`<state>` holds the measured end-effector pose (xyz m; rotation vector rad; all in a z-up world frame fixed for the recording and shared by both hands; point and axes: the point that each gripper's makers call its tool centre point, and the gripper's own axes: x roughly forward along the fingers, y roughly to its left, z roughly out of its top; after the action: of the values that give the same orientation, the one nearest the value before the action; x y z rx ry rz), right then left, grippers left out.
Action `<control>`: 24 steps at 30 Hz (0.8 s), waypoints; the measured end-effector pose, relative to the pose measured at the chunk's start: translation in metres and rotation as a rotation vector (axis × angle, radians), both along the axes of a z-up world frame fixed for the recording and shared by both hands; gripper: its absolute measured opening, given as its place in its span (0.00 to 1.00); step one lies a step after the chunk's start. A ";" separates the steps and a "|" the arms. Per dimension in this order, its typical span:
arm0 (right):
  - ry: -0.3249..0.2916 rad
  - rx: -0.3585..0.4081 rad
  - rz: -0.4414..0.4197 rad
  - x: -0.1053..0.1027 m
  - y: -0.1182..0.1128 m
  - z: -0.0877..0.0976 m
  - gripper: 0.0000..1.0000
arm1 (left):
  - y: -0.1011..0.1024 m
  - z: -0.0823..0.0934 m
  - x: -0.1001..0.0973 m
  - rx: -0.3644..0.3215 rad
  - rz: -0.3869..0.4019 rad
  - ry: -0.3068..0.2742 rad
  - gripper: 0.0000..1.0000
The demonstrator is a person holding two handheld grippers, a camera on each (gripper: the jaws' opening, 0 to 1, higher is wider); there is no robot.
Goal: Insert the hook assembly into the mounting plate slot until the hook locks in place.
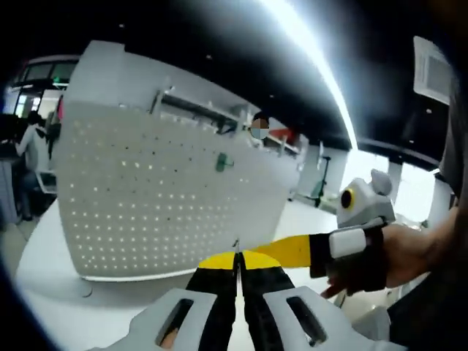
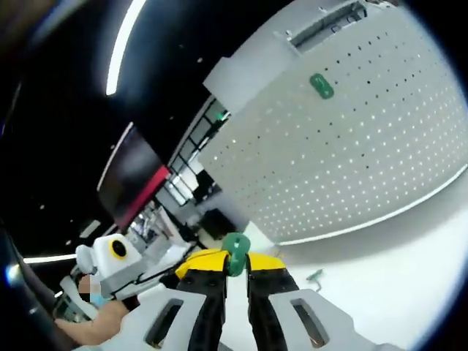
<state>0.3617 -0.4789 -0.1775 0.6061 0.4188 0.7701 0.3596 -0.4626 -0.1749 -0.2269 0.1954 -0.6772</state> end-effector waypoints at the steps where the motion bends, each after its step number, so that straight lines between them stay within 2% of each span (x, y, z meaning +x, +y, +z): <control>1: 0.001 0.003 0.004 0.000 0.001 0.000 0.05 | 0.001 0.000 0.000 -0.001 0.005 -0.004 0.01; 6: 0.017 0.039 0.017 -0.003 0.006 0.003 0.01 | 0.004 0.001 -0.002 -0.019 0.022 -0.014 0.01; 11: 0.076 0.092 0.017 -0.003 0.007 0.001 0.01 | 0.005 0.002 -0.003 -0.006 0.023 -0.034 0.01; 20: 0.068 0.091 0.028 -0.004 0.008 0.003 0.00 | 0.005 0.005 -0.004 0.020 0.017 -0.067 0.01; 24: 0.039 0.061 0.041 -0.006 0.011 0.003 0.00 | 0.006 0.004 -0.005 0.033 0.013 -0.072 0.01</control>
<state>0.3561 -0.4682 -0.1743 0.6726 0.4456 0.8133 0.3548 -0.4562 -0.1705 -0.1720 0.1363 -0.6681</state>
